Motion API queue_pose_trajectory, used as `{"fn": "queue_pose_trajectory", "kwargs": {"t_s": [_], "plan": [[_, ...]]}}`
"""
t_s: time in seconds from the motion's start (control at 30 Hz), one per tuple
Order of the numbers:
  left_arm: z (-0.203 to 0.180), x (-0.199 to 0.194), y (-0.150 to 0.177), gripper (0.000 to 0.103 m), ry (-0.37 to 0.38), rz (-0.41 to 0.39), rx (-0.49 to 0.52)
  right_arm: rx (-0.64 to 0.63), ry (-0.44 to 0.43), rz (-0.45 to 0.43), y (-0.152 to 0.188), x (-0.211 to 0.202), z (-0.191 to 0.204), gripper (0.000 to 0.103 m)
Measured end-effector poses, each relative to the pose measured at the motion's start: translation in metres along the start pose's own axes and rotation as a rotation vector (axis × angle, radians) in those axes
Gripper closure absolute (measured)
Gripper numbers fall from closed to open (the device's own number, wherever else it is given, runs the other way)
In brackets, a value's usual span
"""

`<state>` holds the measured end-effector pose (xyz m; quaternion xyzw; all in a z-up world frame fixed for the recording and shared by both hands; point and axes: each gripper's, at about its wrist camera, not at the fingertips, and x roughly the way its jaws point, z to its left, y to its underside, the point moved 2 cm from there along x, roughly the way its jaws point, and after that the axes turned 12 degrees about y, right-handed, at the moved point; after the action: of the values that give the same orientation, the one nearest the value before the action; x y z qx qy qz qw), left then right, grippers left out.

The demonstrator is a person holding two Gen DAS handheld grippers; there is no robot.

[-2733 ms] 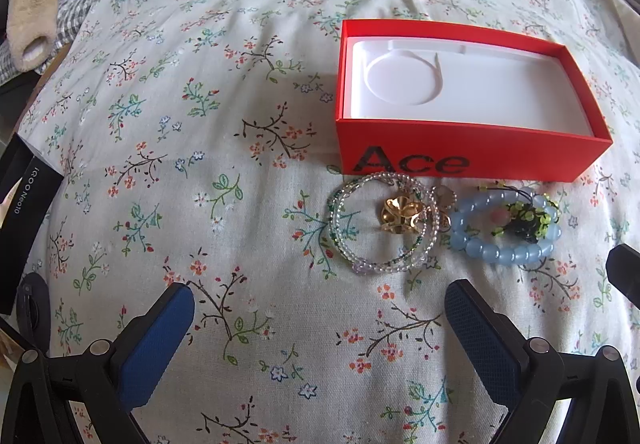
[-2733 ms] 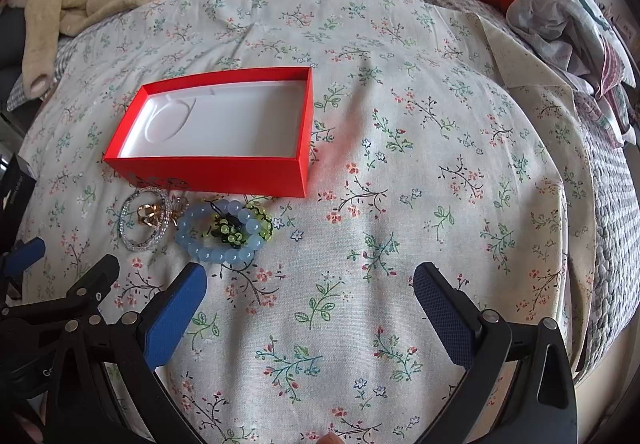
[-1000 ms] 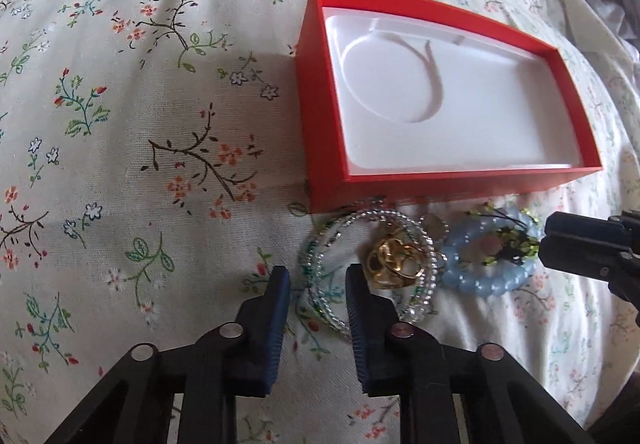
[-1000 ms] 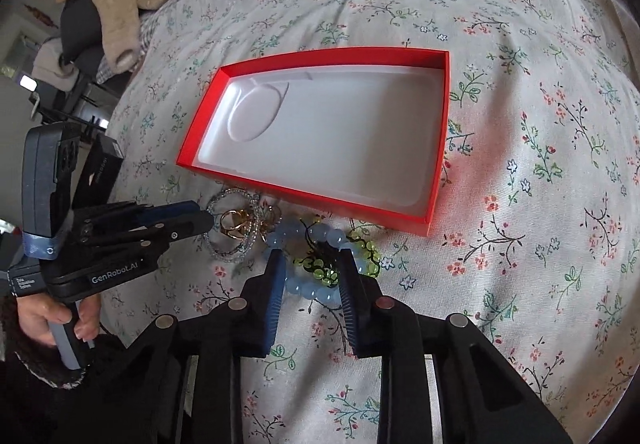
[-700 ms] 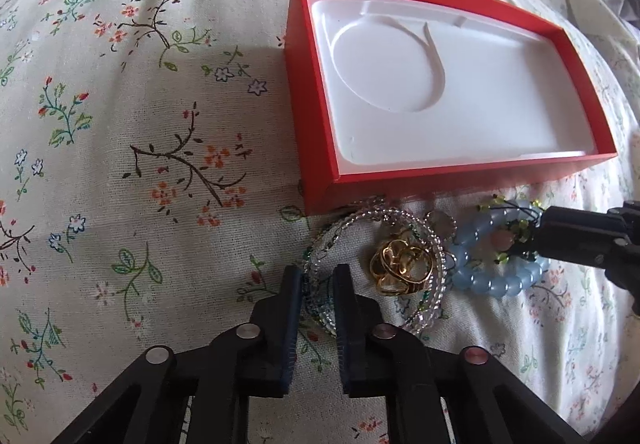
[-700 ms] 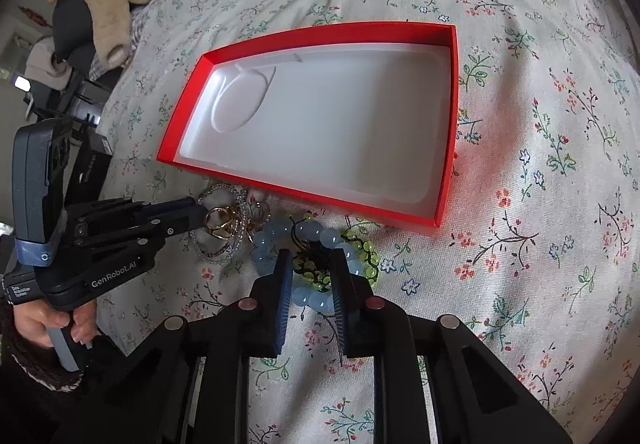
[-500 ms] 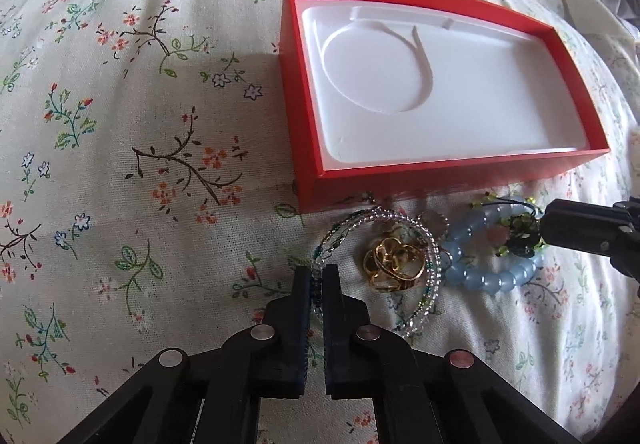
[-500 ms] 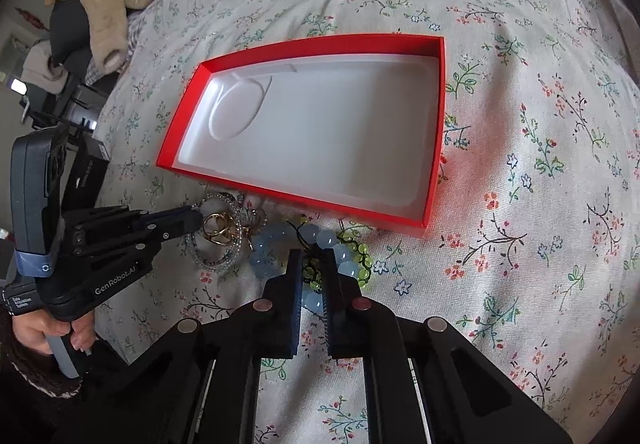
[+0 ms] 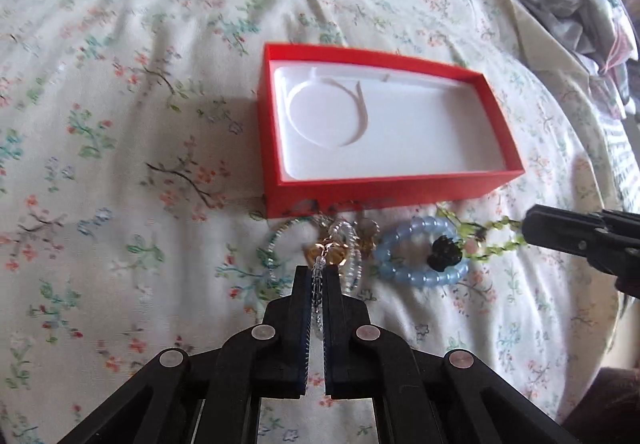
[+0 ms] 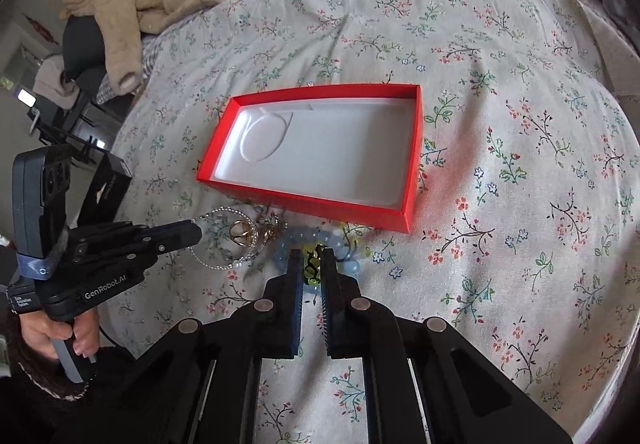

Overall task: Organize jewelry
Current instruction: 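Lower the pearl bracelet into the box with the left tool while the right tool drops the green bracelet in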

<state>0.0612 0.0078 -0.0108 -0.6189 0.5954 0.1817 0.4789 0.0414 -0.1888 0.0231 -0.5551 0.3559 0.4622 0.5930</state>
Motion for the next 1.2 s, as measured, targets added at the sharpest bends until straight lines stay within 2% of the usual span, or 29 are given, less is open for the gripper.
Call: {"fn": "queue_pose_trajectory", "kwargs": {"t_s": [0.13,0.3,0.53,0.77,1.07,1.2], "plan": [[-0.004,-0.017,0.008,0.103,0.049,-0.02,0.005,0.011,-0.011,-0.036,0.006,-0.017,0.002,0.095],[-0.011,-0.024,0.01,0.103,0.038,-0.034,0.028,0.034,-0.031,-0.073,0.01,-0.035,0.001,0.095],[-0.022,-0.039,0.002,0.103,0.066,-0.108,0.027,0.077,-0.062,-0.121,0.005,-0.052,-0.006,0.095],[-0.038,-0.039,-0.014,0.103,0.116,-0.193,0.023,0.123,-0.086,-0.172,-0.01,-0.058,-0.013,0.094],[-0.056,-0.039,-0.036,0.103,0.255,-0.306,-0.005,0.135,-0.091,-0.256,-0.04,-0.064,-0.004,0.094],[-0.049,-0.021,-0.044,0.103,0.234,-0.295,-0.017,0.151,-0.097,-0.228,-0.05,-0.048,-0.001,0.094]]}}
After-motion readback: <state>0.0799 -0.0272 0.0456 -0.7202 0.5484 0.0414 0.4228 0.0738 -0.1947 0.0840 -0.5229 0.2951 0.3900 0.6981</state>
